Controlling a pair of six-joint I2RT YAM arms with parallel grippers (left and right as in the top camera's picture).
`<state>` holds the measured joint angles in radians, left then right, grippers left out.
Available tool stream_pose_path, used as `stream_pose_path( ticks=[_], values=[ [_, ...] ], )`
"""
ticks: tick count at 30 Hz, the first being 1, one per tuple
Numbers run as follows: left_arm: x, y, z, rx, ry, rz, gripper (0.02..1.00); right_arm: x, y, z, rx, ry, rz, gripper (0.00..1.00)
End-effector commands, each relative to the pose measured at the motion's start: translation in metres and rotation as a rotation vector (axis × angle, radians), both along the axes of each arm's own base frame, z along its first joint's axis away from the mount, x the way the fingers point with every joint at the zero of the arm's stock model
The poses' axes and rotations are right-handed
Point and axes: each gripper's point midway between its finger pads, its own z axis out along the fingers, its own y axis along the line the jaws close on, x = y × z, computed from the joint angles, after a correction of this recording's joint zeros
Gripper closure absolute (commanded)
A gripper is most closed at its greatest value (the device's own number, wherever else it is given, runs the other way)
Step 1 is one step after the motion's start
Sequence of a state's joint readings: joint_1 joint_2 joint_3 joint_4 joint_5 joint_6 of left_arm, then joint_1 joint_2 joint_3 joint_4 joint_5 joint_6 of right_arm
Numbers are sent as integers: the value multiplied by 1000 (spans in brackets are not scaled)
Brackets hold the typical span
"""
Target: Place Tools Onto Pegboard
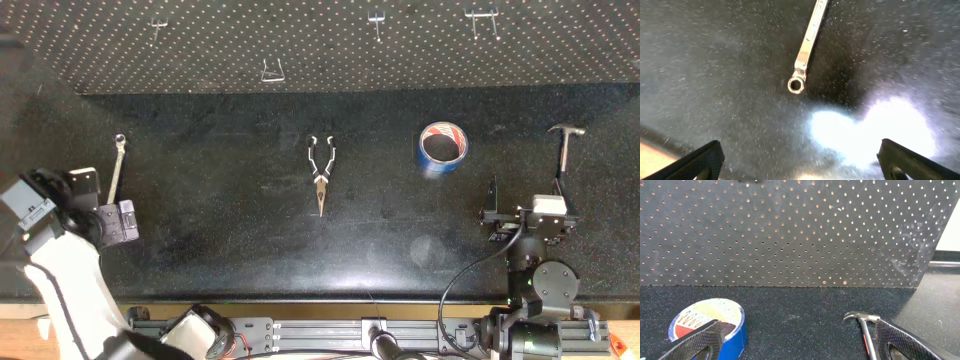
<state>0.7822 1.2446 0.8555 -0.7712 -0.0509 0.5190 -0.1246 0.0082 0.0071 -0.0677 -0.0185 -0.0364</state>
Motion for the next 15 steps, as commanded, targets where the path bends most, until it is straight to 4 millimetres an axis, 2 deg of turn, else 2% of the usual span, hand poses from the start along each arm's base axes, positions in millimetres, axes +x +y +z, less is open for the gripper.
stream_pose_path(
  ticks=[1,4,10,15],
  values=[
    [7,9,-16,-34,48,-9,25,0,1,-1,-10,2,6,25],
    [16,11,-14,-65,47,-40,23,0,1,-1,-10,2,7,25],
    [32,21,-27,-120,102,-113,25,0,1,-1,-10,2,7,25],
    [55,21,-33,-209,75,-185,25,0,1,-1,-10,2,7,25]
  ],
)
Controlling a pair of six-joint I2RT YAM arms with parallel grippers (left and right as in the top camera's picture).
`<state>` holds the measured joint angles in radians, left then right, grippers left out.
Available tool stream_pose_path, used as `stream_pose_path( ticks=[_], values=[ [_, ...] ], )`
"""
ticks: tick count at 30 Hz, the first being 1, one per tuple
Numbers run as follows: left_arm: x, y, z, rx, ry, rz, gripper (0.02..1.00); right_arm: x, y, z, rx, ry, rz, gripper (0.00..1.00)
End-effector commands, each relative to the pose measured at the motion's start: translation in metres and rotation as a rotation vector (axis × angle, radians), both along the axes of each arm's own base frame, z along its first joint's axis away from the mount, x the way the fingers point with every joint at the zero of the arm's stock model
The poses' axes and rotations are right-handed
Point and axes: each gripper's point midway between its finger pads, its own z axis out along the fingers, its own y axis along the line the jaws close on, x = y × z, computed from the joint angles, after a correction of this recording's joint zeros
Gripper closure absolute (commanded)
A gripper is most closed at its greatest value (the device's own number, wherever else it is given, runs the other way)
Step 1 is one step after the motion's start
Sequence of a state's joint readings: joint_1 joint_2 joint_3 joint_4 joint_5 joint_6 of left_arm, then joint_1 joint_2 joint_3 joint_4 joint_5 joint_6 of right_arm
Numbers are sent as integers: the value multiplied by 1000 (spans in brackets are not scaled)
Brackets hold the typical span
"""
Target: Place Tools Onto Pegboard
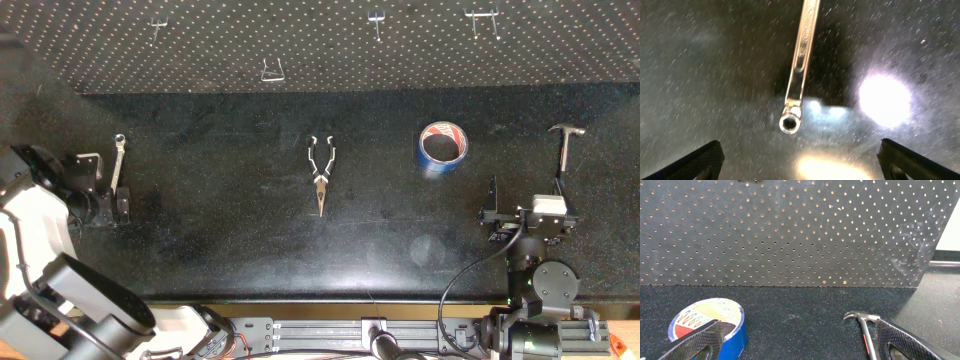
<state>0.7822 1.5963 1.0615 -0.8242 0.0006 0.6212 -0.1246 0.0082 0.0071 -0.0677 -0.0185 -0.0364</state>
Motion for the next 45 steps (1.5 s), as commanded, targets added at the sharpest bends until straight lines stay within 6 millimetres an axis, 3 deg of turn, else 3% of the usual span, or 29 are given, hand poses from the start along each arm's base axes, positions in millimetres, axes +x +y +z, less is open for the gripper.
stream_pose_path(
  ticks=[1,3,8,13,22,45],
  values=[
    [26,1,3,-74,-61,-68,25,0,1,-1,-10,2,7,25],
    [32,5,-20,-121,-13,-132,25,0,1,-1,-10,2,6,25],
    [36,9,-33,-141,5,-131,25,0,1,-1,-10,2,7,25],
    [42,15,-32,-126,-8,-132,27,0,1,-1,-10,2,7,25],
    [35,15,-43,-136,42,-126,25,0,1,-1,-10,2,7,25],
    [26,19,-46,-116,92,-123,23,0,1,-1,-10,2,6,25]
  ],
)
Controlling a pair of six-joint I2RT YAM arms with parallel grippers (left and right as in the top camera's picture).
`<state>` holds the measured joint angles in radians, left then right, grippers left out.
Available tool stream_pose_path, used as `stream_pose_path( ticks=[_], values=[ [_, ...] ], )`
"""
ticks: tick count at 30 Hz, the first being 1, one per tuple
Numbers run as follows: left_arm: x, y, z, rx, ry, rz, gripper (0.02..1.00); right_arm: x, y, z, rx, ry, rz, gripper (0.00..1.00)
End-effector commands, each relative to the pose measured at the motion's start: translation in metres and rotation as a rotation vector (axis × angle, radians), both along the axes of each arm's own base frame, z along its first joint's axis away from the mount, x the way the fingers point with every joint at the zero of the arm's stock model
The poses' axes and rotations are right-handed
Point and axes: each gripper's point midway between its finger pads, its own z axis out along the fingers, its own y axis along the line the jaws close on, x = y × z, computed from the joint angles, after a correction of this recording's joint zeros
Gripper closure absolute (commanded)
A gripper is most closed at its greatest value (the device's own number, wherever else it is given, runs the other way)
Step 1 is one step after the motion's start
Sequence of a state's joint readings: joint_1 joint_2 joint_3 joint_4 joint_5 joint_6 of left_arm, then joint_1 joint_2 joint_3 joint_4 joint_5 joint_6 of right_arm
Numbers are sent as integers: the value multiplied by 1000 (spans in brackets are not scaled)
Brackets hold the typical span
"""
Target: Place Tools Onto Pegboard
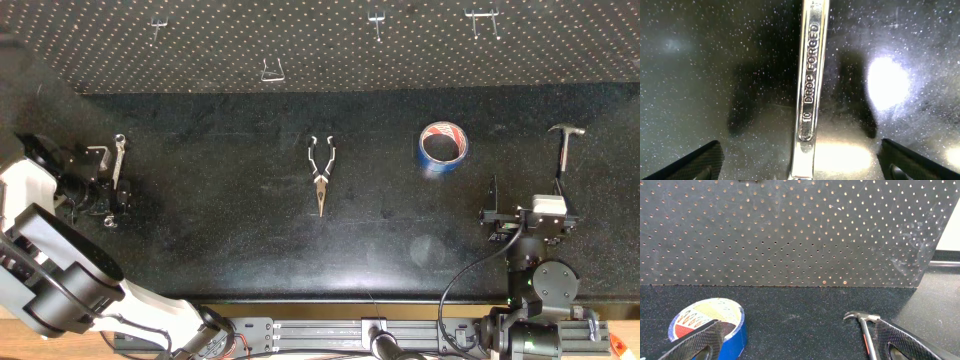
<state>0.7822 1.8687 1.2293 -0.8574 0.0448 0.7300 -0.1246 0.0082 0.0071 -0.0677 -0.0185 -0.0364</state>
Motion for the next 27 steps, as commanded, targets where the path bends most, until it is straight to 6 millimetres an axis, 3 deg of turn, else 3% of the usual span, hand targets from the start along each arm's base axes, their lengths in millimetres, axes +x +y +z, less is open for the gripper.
stream_pose_path(
  ticks=[1,13,16,27],
  values=[
    [1,4,-6,-2,18,-10,25,0,1,-1,-10,2,7,25],
    [2,5,-7,1,15,-10,18,0,1,-1,-10,2,6,25],
    [3,7,-7,7,8,-9,237,0,1,-1,-9,2,6,25],
    [9,10,-6,16,-19,-9,439,0,1,-1,-10,2,7,25]
  ],
)
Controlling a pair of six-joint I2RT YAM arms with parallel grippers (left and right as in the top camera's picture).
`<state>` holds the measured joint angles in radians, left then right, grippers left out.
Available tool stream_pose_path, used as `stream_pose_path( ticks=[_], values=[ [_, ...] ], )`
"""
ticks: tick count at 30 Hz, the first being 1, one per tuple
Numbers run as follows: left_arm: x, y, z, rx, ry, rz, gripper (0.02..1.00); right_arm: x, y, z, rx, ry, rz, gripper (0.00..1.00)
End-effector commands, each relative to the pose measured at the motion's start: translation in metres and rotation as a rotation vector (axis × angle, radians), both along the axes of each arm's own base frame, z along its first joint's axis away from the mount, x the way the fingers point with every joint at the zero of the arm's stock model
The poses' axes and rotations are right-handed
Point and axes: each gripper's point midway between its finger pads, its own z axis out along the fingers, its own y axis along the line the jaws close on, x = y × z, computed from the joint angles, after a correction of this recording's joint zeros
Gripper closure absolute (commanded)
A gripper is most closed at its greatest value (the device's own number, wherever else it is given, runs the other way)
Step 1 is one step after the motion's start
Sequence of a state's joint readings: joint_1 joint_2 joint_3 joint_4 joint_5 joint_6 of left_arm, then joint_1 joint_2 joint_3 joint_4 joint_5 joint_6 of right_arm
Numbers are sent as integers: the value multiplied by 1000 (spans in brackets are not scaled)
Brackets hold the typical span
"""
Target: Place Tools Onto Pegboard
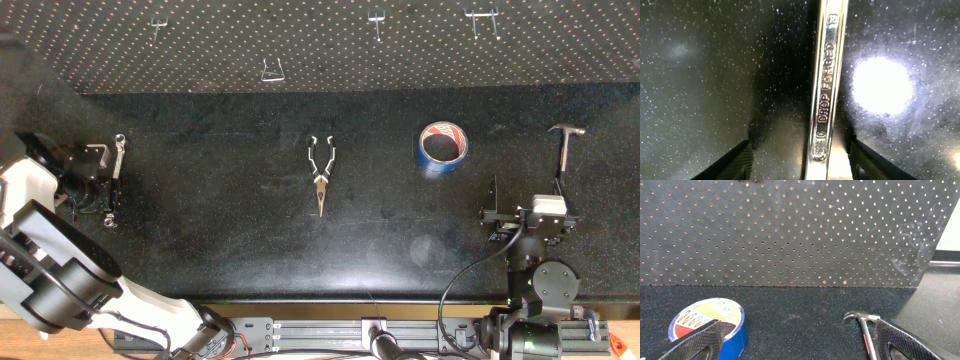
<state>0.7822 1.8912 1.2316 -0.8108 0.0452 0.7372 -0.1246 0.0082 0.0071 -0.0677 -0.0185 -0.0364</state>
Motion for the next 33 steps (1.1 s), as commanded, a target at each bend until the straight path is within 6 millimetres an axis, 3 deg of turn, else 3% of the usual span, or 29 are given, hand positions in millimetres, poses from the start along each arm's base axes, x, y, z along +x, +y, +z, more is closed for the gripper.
stream_pose_path(
  ticks=[1,5,15,33],
  values=[
    [3,1,0,-12,-4,-3,441,0,1,-1,-10,2,7,25],
    [4,-6,0,-47,-17,-6,487,0,1,-1,-10,2,7,25],
    [3,-7,-1,-50,-13,-6,787,0,1,-1,-10,2,7,25],
    [3,-7,-1,-51,-14,-6,890,0,1,-1,-9,2,7,25]
  ],
)
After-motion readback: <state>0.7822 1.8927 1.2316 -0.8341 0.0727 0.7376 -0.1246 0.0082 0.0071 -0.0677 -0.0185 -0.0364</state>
